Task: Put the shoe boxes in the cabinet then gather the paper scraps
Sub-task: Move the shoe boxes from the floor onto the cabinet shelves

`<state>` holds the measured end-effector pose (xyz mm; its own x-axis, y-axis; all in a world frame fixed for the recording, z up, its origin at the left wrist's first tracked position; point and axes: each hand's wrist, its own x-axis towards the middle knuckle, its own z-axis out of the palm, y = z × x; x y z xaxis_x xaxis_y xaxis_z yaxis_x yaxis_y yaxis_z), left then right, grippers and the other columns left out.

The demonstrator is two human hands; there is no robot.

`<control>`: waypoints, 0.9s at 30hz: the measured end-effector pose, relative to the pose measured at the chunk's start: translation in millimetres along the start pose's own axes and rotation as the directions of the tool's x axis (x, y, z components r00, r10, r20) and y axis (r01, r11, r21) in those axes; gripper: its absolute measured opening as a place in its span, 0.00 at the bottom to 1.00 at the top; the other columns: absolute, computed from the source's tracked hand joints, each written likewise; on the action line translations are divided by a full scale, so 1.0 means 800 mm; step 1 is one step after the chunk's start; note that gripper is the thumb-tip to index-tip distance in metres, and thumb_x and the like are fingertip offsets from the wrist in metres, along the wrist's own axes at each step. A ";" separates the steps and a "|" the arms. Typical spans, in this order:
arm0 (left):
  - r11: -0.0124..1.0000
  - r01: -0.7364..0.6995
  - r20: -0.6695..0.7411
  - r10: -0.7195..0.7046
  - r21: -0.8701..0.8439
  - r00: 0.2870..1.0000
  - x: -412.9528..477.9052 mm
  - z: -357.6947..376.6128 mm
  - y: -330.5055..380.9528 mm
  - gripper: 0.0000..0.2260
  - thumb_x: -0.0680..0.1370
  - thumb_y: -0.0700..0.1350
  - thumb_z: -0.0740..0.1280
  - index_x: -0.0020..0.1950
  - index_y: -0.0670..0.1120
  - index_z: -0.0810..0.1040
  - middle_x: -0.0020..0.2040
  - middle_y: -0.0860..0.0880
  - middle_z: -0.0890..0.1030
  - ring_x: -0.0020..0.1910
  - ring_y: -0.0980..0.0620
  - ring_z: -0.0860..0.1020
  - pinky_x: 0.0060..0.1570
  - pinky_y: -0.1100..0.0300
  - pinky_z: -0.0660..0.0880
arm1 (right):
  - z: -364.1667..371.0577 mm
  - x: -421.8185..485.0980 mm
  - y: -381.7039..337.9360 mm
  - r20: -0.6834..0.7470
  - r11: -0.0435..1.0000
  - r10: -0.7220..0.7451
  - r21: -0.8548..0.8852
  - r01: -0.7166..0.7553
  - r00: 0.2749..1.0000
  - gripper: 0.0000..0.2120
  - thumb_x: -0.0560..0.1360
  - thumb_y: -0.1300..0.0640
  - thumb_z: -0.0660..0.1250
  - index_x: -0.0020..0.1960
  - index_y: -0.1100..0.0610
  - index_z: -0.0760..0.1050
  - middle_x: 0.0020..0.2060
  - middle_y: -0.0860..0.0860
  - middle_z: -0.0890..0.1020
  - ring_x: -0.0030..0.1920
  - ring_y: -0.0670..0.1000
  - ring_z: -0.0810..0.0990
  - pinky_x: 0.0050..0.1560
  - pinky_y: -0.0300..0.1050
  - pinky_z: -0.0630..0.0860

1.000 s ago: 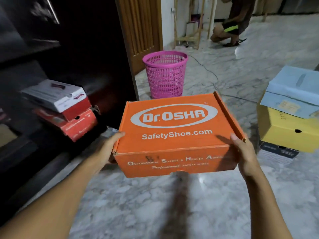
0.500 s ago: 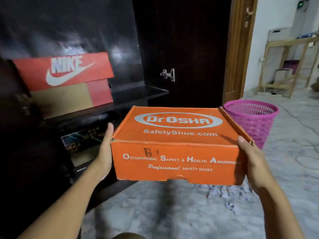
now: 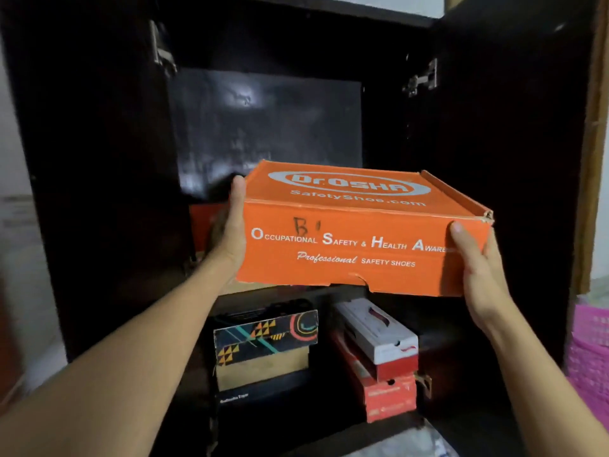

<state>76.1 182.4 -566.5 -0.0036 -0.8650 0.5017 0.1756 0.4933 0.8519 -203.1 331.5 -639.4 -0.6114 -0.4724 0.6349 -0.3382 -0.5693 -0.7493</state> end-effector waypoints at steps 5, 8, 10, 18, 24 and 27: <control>0.942 -0.205 -0.269 0.277 0.266 0.922 0.087 -0.011 0.047 0.18 0.78 0.62 0.62 0.43 0.48 0.78 0.42 0.48 0.80 0.40 0.53 0.78 0.39 0.63 0.69 | 0.095 0.102 -0.013 0.187 1.000 -0.025 0.010 0.023 0.982 0.32 0.69 0.35 0.72 0.69 0.46 0.68 0.59 0.47 0.82 0.56 0.48 0.83 0.61 0.54 0.77; 0.911 -0.295 -0.358 0.389 0.289 0.849 0.137 -0.024 0.048 0.15 0.77 0.58 0.67 0.45 0.45 0.78 0.41 0.47 0.79 0.33 0.59 0.75 0.30 0.71 0.68 | 0.153 0.153 -0.018 0.292 0.999 -0.022 -0.024 0.030 0.956 0.30 0.72 0.40 0.71 0.70 0.48 0.68 0.58 0.47 0.81 0.56 0.47 0.82 0.59 0.49 0.78; 0.886 -0.286 -0.380 0.422 0.365 0.823 0.161 -0.026 0.039 0.18 0.75 0.59 0.68 0.51 0.45 0.75 0.45 0.48 0.79 0.37 0.54 0.75 0.37 0.65 0.69 | 0.183 0.181 -0.014 0.301 0.999 -0.021 -0.028 0.031 0.953 0.27 0.74 0.44 0.71 0.70 0.49 0.69 0.58 0.47 0.81 0.56 0.47 0.82 0.58 0.46 0.77; 0.388 -0.214 -0.072 0.604 0.896 0.794 0.246 -0.013 -0.008 0.31 0.75 0.63 0.63 0.70 0.43 0.69 0.71 0.36 0.64 0.71 0.36 0.62 0.66 0.42 0.66 | 0.274 0.272 0.036 0.248 0.985 0.042 -0.170 0.000 0.968 0.27 0.73 0.46 0.73 0.68 0.53 0.70 0.57 0.47 0.81 0.52 0.45 0.80 0.59 0.43 0.73; 0.087 -0.186 0.145 0.354 0.979 0.924 0.296 -0.005 -0.029 0.32 0.81 0.56 0.58 0.80 0.49 0.48 0.80 0.42 0.46 0.79 0.41 0.43 0.76 0.45 0.44 | 0.341 0.278 0.078 0.169 0.917 0.086 -0.399 -0.012 0.982 0.37 0.71 0.42 0.73 0.73 0.52 0.61 0.66 0.55 0.64 0.66 0.55 0.69 0.72 0.53 0.65; 0.169 -0.189 0.161 0.162 0.967 0.973 0.312 -0.004 -0.032 0.35 0.81 0.52 0.61 0.79 0.53 0.40 0.80 0.47 0.37 0.78 0.45 0.36 0.77 0.46 0.51 | 0.361 0.274 0.082 0.104 0.881 0.095 -0.471 -0.035 0.990 0.37 0.74 0.45 0.72 0.75 0.52 0.57 0.69 0.57 0.60 0.71 0.62 0.62 0.69 0.58 0.64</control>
<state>74.1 -46.4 -463.4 -0.1340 -0.7474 0.6507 -0.9220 0.3348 0.1947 -152.7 -4.1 -494.9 -0.5626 -0.5919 0.5772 -0.6141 -0.1682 -0.7711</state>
